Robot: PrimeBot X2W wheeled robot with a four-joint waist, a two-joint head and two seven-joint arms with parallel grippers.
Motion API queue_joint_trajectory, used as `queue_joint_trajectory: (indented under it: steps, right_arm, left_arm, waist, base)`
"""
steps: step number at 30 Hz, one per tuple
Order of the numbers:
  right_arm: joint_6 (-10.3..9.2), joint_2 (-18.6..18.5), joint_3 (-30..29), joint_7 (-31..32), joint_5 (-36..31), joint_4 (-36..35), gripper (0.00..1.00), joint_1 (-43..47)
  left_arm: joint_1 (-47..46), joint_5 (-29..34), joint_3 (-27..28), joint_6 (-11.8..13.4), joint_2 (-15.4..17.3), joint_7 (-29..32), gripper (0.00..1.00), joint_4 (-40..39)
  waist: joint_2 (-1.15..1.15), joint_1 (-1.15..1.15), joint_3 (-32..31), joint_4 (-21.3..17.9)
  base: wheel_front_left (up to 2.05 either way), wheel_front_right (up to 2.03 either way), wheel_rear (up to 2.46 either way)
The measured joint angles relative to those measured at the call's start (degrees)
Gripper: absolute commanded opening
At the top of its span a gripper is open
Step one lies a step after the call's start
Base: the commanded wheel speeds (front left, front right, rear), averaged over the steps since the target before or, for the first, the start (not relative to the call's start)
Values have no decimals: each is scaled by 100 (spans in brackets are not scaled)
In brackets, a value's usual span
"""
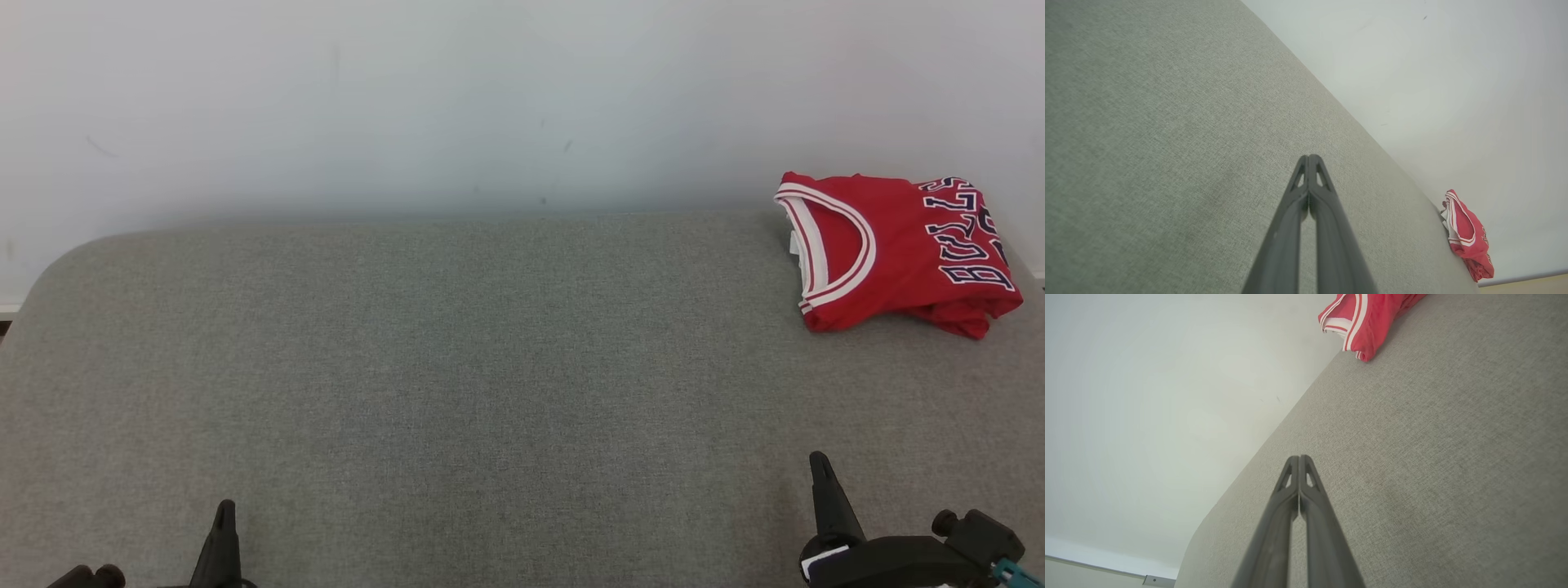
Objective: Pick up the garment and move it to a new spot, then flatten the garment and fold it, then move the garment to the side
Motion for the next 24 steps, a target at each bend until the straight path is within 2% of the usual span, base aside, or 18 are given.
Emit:
queue_joint_trajectory:
  steps: [24]
  right_arm:
    - [0, 21, -90, 400, 1623, -87, 0, -137]
  left_arm:
    - [-258, -1510, 241, -304, -200, 270, 0, 190]
  waist:
    - [0, -1, 32, -28]
  base:
    - [0, 0, 0]
